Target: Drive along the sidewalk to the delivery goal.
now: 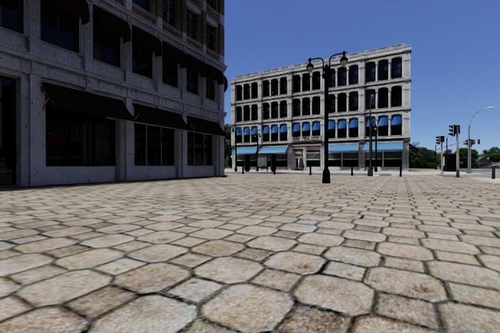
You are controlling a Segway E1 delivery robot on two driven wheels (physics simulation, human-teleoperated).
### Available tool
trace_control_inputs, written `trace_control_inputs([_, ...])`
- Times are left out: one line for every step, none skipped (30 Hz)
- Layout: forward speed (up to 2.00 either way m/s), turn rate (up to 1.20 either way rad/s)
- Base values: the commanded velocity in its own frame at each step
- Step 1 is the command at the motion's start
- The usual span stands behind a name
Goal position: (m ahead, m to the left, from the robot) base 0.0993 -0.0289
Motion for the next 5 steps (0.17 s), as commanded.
trace_control_inputs([0.00,0.00])
trace_control_inputs([0.00,0.00])
trace_control_inputs([0.00,0.00])
trace_control_inputs([0.00,0.00])
trace_control_inputs([0.00,0.00])
